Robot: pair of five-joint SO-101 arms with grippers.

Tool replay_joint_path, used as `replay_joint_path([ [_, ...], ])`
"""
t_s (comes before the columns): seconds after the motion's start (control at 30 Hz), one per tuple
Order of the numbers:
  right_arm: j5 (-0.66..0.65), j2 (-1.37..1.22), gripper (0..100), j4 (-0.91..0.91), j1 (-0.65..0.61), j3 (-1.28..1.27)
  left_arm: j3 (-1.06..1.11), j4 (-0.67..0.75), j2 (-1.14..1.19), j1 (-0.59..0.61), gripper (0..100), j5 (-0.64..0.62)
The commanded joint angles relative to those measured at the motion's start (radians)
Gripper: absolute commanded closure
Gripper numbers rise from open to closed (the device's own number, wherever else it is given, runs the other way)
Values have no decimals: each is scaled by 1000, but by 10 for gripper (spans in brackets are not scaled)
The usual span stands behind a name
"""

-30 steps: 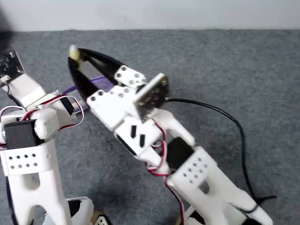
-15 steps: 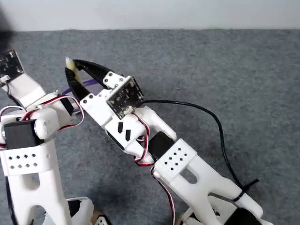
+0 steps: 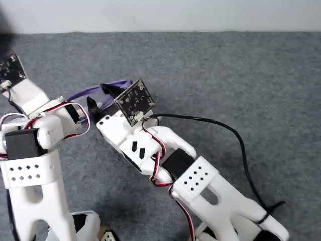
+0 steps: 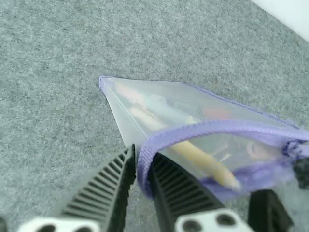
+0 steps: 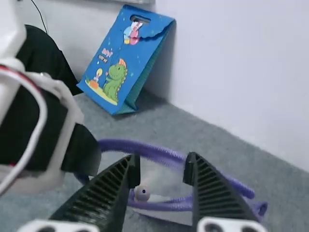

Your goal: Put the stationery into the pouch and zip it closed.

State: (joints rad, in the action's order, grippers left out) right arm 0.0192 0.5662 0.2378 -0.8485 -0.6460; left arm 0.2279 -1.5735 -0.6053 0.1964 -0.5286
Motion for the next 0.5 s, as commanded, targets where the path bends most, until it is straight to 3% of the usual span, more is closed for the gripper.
replay_joint_path([
  [0.0, 17, 44, 832, 36, 7, 18, -38, 0, 5, 5, 989, -9],
  [0.13, 147, 31, 832, 136, 70, 126, -38, 0, 5, 5, 989, -9],
  [0.47, 437, -88, 832, 608, 297, 470, -38, -2, 5, 6, 989, -9],
])
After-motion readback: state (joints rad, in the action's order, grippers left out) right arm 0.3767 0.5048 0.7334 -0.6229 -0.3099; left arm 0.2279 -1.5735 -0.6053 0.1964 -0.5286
